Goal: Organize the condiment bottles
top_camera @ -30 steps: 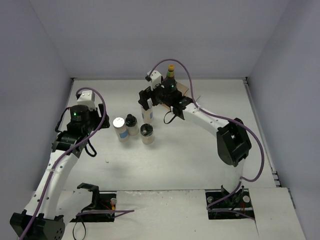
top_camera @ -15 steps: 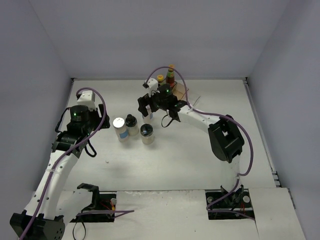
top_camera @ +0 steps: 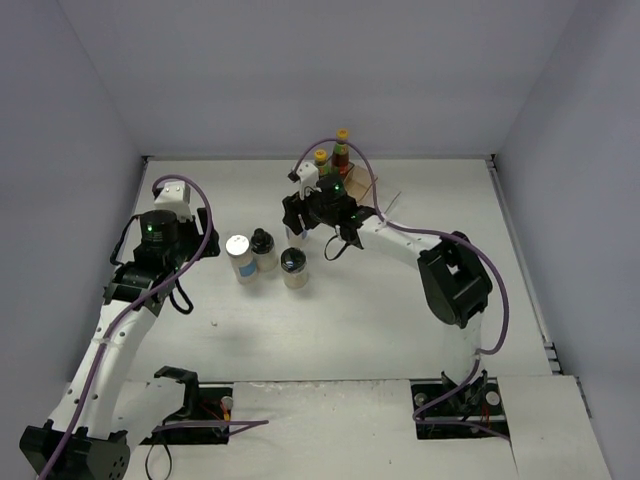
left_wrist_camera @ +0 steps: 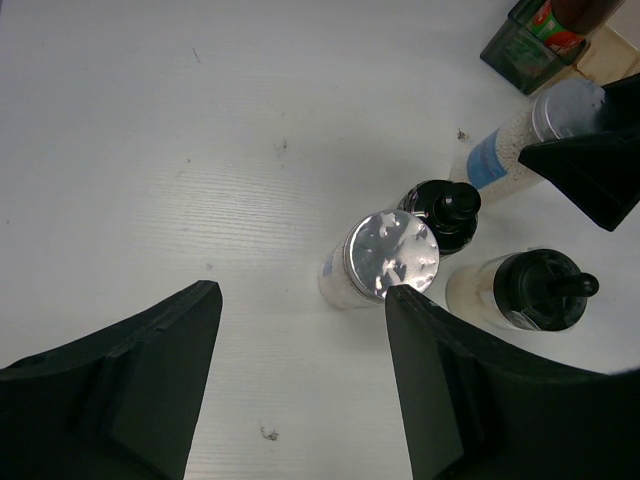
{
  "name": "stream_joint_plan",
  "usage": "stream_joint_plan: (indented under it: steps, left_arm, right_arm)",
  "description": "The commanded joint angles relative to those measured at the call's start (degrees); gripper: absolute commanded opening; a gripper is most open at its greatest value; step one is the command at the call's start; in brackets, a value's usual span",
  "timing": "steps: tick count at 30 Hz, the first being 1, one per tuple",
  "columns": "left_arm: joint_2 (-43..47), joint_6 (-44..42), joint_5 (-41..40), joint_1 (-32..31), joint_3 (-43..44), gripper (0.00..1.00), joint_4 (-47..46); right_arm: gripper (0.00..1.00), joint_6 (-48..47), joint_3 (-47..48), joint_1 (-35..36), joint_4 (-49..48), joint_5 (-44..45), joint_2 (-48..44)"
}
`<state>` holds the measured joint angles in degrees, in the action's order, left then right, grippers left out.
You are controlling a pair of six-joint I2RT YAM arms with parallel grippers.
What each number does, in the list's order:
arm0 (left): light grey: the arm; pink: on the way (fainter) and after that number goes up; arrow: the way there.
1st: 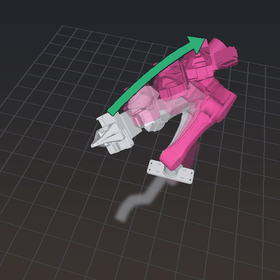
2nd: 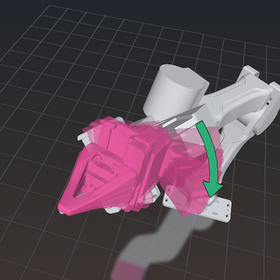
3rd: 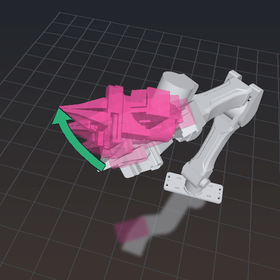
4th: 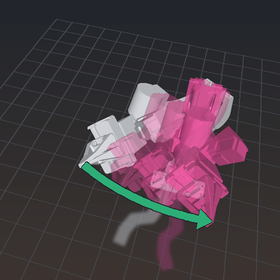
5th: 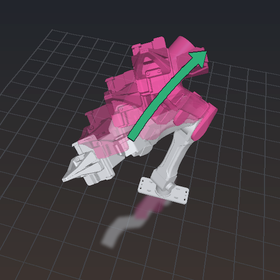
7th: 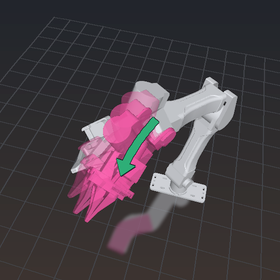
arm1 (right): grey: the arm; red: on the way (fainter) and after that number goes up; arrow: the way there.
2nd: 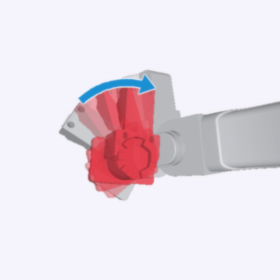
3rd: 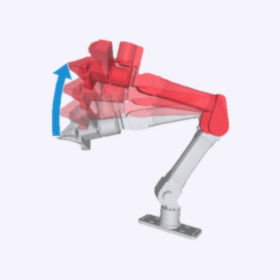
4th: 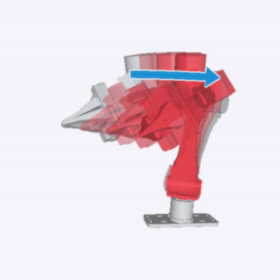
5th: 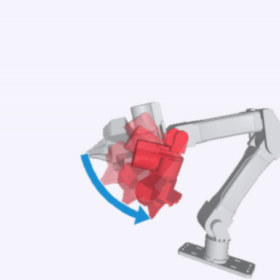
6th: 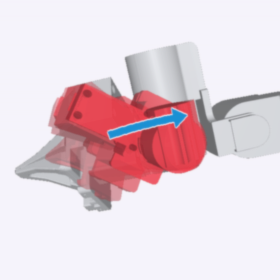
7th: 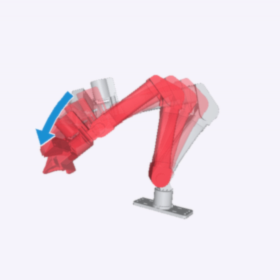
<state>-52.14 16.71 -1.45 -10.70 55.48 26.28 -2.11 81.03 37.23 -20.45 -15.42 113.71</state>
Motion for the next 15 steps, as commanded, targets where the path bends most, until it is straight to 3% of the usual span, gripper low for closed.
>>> stream_joint_plan:
  steps: [1, 3, 15]
  left_arm:
    - [0.2, 0.4, 0.3, 0.5, 0.8, 0.66, -3.8]
    - [0.2, 0.4, 0.4, 0.4, 0.8, 0.66, -3.7]
    - [-0.1, 0.4, 0.8, 0.3, 0.8, 0.66, -3.8]
  right_arm:
    - [0.08, -0.7, -1.5, -1.8, -2.1, 3.3, -7.7]
    - [0.01, -0.9, -2.3, -2.8, -1.5, 3.9, -10.5]
    - [0.00, -2.6, 1.8, -12.8, 1.0, 8.7, -18.2]
